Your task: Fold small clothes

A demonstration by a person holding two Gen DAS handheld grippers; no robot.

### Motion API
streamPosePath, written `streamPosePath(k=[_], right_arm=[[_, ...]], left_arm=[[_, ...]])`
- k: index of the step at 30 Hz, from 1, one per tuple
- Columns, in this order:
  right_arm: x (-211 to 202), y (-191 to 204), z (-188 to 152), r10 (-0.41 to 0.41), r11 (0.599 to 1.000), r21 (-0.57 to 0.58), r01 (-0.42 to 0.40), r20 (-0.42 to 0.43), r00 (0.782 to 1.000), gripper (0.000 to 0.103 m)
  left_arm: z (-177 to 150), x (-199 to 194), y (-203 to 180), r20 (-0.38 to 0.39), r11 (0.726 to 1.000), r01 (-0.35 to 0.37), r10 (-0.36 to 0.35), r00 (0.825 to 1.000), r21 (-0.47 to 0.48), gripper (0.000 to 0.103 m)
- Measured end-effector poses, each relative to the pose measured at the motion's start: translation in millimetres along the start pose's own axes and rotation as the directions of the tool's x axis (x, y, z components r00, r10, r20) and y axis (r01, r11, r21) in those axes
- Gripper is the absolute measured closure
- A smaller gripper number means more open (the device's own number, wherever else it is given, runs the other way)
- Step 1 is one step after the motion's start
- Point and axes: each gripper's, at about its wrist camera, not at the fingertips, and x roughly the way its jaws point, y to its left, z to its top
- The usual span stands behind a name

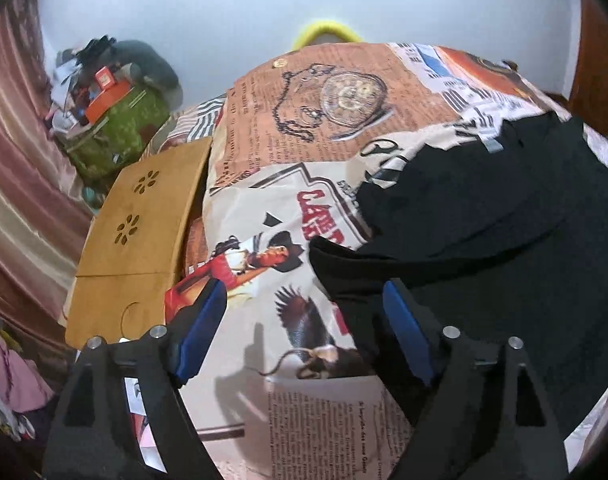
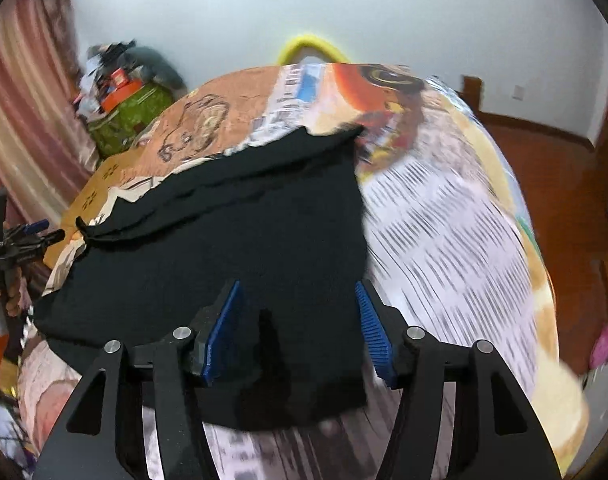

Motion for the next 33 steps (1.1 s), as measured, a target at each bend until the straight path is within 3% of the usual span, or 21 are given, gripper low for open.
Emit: streamPosePath(k=[3,9,14,18,21,23,25,28,33], right_arm=[[17.4,20.2,15.7,0.038,0.995,-0.09,-0.039,-0.015,0.999,0.048],[77.0,55.5,27.6,0.047,0.973,-0.217,-0.082,-0.162,0.986,0.048],[106.2,87.4,39.2,-0.011,0.938,-0.342,-0.051,-0.177,0.984,0.043],[124.0,92.6,72.7,0.011,0.942,-0.33,-0.068,-0.173,0.985,0.046],[135.5,78.7,102.5,-0.055,0.96,-0.279,0.022,-0.11,0.992,0.047],[131.9,67.2,117.1,-0.111,0.969,-0.228,0.1,-0.036,0.993,0.047],[121.0,59.6,123.1,-0.119,0.975,-0.186,0.119,0.011,0.993,0.046],[95.8,48.1,120.5,-0.079,0.987,-0.136,0.084,0.045,0.996,0.046],[49.8,31.5,82.4,-0.08,0.984,-0.155,0.088,0.06,0.995,0.046]], left_arm=[[2.0,12.7,-15.6,-0.01,0.999,-0.001,0.001,1.0,0.044,0.015],[7.8,56.1,-35.6,-0.073,0.995,-0.039,0.046,0.996,0.093,0.013],[27.4,74.5,-25.4,-0.057,0.997,-0.062,0.064,0.996,0.038,0.013],[48.8,91.4,0.0,-0.07,0.988,-0.148,0.145,0.987,-0.045,0.013],[60.5,101.2,28.3,-0.1,0.965,-0.215,0.202,0.974,-0.148,0.013],[63.3,99.9,43.9,-0.101,0.962,-0.175,0.156,0.983,-0.211,0.013],[63.8,93.1,47.6,-0.083,0.966,-0.138,0.122,0.989,-0.219,0.013],[64.3,82.2,39.3,-0.048,0.979,-0.116,0.11,0.993,-0.165,0.013],[66.0,74.2,9.3,-0.028,0.997,0.009,-0.011,1.0,-0.073,0.009]])
